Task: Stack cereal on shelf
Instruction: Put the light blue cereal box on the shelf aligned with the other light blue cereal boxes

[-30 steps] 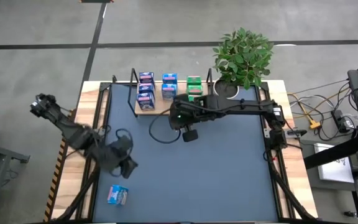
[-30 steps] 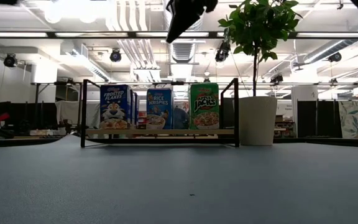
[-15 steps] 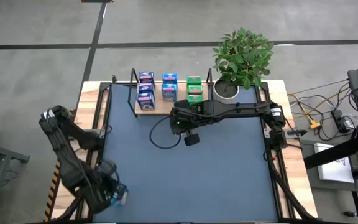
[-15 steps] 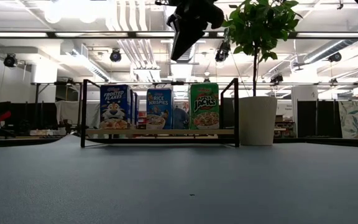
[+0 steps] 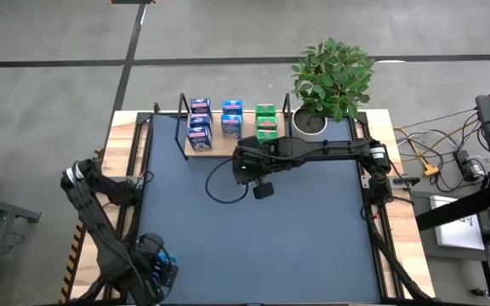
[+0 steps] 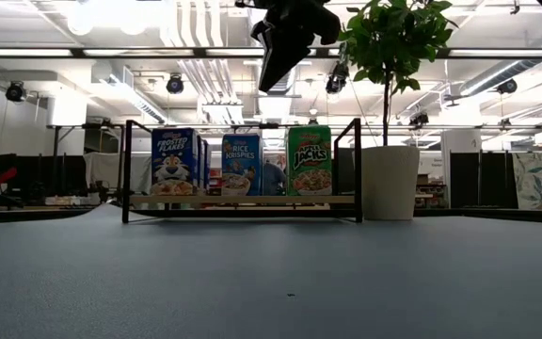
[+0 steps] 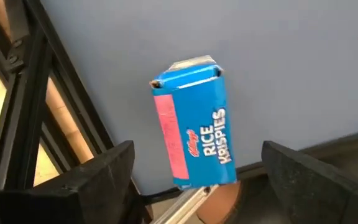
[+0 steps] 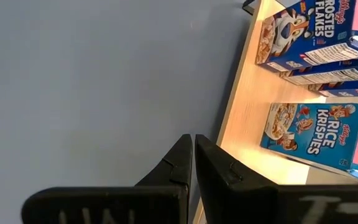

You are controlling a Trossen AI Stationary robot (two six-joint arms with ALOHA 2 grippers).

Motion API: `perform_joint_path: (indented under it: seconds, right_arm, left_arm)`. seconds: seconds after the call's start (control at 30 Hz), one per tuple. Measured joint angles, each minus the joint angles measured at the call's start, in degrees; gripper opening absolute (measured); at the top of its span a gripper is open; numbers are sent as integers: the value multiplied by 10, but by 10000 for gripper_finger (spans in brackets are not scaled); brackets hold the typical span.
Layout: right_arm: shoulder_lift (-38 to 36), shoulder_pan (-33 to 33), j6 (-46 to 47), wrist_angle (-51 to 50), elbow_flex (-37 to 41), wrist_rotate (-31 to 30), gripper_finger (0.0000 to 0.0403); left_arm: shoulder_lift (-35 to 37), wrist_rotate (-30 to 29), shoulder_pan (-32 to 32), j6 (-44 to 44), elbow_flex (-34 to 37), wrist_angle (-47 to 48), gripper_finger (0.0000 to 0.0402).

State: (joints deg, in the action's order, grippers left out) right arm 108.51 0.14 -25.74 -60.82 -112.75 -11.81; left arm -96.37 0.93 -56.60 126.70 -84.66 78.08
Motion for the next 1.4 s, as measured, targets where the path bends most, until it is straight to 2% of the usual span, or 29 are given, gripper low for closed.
perform_joint_path:
  seconds: [0.37, 0.8, 1.07, 1.23, 1.4]
  right_arm:
    - [0, 0, -13, 3, 41, 3, 11]
    - [0, 0, 5, 11, 78, 2, 11]
    - [-1, 0, 12, 9, 79, 2, 11]
    - [-1, 0, 18, 5, 79, 2, 11]
    - [-1, 0, 25, -9, 79, 2, 11]
  left_arm:
    - [-40, 16, 0, 16, 0, 1, 294]
    - [-46, 17, 0, 13, 0, -12, 188]
    - [-45, 15, 4, -19, 1, -11, 143]
    - [-42, -17, 17, -65, -4, -6, 133]
    - [-42, -110, 37, -147, -34, 17, 132]
